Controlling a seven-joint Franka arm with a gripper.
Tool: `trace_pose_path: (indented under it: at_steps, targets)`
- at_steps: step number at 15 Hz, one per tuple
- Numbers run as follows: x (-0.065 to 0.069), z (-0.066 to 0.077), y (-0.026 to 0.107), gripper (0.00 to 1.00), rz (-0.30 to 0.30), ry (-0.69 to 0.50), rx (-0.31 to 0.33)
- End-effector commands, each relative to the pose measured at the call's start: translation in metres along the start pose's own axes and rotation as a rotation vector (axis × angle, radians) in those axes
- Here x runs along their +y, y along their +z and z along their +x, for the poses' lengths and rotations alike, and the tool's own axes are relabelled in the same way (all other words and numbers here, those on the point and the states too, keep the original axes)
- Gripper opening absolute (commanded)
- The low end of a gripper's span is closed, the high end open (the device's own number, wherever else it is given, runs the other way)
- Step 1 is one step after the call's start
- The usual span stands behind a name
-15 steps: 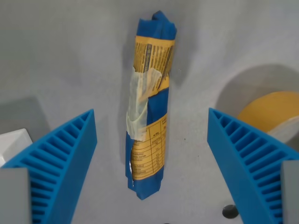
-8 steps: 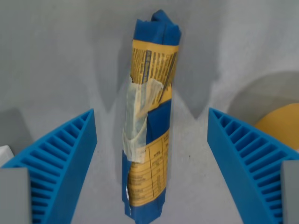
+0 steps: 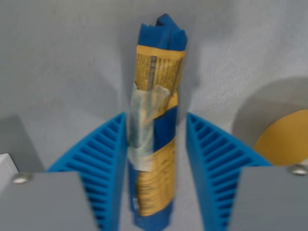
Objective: Pick up the blue bag
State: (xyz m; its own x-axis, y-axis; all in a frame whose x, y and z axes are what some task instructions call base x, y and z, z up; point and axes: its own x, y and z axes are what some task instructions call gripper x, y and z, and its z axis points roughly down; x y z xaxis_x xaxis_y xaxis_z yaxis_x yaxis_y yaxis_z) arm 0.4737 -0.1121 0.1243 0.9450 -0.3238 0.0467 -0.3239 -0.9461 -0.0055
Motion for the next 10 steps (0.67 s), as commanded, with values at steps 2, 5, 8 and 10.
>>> trace_pose_path:
  at_steps: [2, 5, 8, 10]
  targets:
    - [0.001, 0.0, -0.002, 0.0, 0.028, 0.016, 0.043]
    - [0.001, 0.0, -0.002, 0.0, 0.028, 0.016, 0.043]
    - [0.0, 0.002, -0.013, 0.0, 0.028, 0.014, 0.039]
    - [0.001, -0.001, -0.023, 0.0, 0.026, 0.014, 0.024]
